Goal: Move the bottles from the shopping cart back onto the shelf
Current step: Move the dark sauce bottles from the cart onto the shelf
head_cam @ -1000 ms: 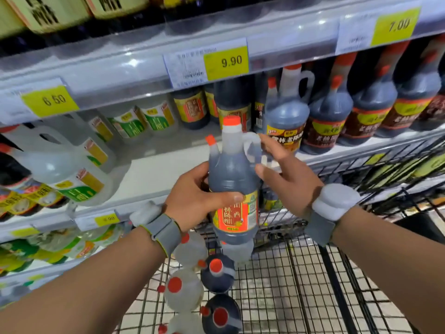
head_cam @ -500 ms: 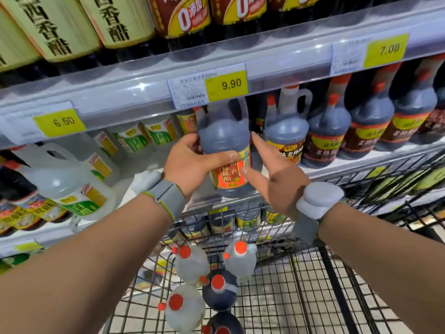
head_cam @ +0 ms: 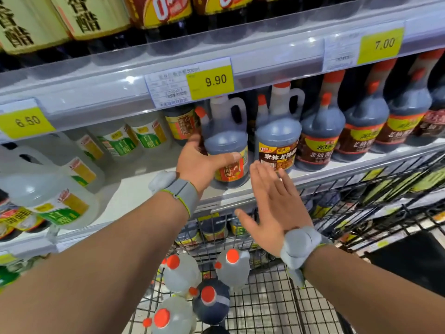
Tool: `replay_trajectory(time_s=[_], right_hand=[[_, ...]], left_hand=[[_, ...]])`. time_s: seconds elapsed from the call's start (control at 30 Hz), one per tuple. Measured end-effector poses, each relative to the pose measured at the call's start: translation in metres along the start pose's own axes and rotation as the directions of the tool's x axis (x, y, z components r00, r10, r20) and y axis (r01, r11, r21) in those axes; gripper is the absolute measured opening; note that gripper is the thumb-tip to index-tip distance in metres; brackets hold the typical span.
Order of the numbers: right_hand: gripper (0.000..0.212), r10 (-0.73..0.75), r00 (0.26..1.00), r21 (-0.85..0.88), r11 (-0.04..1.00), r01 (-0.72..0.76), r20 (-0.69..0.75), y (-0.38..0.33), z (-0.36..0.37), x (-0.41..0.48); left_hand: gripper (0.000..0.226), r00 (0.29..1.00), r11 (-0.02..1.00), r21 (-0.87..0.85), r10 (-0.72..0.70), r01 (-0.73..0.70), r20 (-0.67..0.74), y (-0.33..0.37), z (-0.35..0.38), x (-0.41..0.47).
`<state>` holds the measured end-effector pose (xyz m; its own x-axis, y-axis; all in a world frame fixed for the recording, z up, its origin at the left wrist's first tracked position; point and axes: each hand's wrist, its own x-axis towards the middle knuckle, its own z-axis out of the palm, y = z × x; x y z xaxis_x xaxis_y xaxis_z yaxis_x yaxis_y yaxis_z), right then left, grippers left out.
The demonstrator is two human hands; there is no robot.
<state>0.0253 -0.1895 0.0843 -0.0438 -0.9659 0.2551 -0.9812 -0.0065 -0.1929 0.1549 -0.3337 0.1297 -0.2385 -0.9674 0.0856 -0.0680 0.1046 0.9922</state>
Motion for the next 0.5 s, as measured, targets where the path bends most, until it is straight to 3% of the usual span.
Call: replay_trajectory(time_s=[0.1, 0.27, 0.33, 0.4, 0.5], right_hand=[[0.090, 0.021, 1.000, -0.032, 0.999, -0.021, -0.014, -0.001, 0.004, 0.000], [0.090, 0.009, 1.000, -0.098, 0.995, -0.009, 0.006, -0.001, 0.005, -0.001], [0.090, 0.017, 1.000, -0.111, 0.994, -0.016, 0.006, -0.002, 0.006, 0.000], [0.090, 0.021, 1.000, -0.123, 0.992, -0.021, 0.001, -0.002, 0.006, 0.001], [0.091, 0.027, 1.000, -0.149, 0.989, -0.026, 0.005, -0.003, 0.008, 0.000]], left_hand=[[0.088, 0.999, 0.997, 0.077, 0.021, -0.024, 0.038, -0.004, -0.002, 0.001], [0.087, 0.990, 0.929, 0.346, 0.107, -0.134, 0.095, -0.008, -0.019, -0.015], [0.085, 0.979, 0.791, 0.577, 0.159, -0.204, 0.129, -0.007, -0.026, -0.026], [0.085, 0.967, 0.576, 0.780, 0.199, -0.245, 0.157, -0.006, -0.027, -0.039], [0.086, 0.907, 0.332, 0.869, 0.336, -0.367, 0.255, -0.010, -0.025, -0.054]])
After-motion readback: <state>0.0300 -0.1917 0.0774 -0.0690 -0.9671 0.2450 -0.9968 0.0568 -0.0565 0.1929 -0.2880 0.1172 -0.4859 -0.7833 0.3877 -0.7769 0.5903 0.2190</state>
